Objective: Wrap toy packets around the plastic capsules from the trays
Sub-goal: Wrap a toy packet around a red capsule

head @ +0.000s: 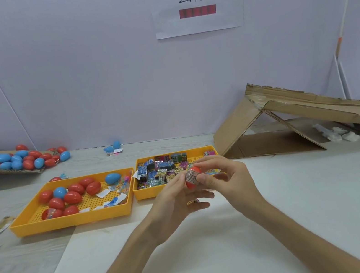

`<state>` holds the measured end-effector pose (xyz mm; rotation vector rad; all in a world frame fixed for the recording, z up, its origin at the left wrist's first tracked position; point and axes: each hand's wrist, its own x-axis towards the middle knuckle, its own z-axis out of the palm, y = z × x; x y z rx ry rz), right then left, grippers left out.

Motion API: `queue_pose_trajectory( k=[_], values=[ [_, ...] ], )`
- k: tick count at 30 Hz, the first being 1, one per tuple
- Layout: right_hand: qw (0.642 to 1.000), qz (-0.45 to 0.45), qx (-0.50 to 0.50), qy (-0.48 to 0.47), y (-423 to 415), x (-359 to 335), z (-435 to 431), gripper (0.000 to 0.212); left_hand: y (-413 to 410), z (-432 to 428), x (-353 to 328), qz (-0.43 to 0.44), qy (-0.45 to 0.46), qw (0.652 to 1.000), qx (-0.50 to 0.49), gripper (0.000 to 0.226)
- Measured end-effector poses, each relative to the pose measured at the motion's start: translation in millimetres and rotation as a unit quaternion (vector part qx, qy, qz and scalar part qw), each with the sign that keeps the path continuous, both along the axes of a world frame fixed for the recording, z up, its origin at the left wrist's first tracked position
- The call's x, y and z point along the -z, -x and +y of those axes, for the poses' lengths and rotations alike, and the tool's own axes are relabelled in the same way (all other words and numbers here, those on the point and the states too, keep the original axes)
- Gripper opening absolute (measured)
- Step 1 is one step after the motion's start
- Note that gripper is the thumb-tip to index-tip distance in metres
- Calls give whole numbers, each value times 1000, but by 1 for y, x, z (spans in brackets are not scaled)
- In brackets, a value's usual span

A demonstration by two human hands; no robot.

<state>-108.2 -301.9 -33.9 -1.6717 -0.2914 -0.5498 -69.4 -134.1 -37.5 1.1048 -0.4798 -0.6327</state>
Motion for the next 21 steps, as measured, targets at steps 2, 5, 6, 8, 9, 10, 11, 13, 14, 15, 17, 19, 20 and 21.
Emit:
queue_pose_trajectory(
  k=[2, 5, 6, 8, 9, 10, 11, 13, 14, 15, 17, 19, 20, 21],
  values=[
    [999, 9, -23, -35, 1, -2, 1, 21, -1, 1, -1, -5, -3, 1000, -7, 46],
    [998, 14, -32, -55, 3, -2, 2, 19, 0, 2, -2, -20, -1, 1000, 0, 41],
    [998, 15, -32, -59, 3, -3, 3, 18, 1, 2, -1, -20, 4, 1000, 2, 39],
    [997, 19, -30, -65, 3, -3, 3, 17, 2, 1, -1, -11, 9, 1000, 8, 41],
    [997, 20, -27, -67, 4, -2, 3, 16, 3, 0, -1, -7, 11, 1000, 13, 41],
    [997, 20, -23, -66, 4, -2, 3, 15, 3, 0, -1, -3, 14, 1000, 17, 42],
    [998, 22, -19, -62, 4, -3, 2, 13, 4, -1, -1, 1, 16, 1000, 21, 44],
    [998, 31, -24, -54, 4, -4, 2, 11, 4, -1, -2, 14, 18, 999, 22, 48],
    [997, 37, -34, -50, 5, -5, 2, 14, 4, -2, -2, 23, 19, 999, 20, 50],
    [997, 39, -42, -44, 5, -5, 2, 18, 4, -2, -2, 33, 20, 999, 16, 50],
    [997, 37, -50, -36, 5, -5, 3, 26, 3, -1, -1, 43, 17, 999, 17, 53],
    [997, 31, -51, -41, 5, -5, 5, 27, 2, -1, 0, 43, 8, 999, 19, 54],
    [997, 29, -50, -47, 5, -5, 5, 27, 1, -1, 0, 43, 1, 999, 16, 53],
    [997, 29, -50, -53, 5, -5, 4, 26, 1, -1, 0, 40, -7, 999, 11, 53]
  ],
)
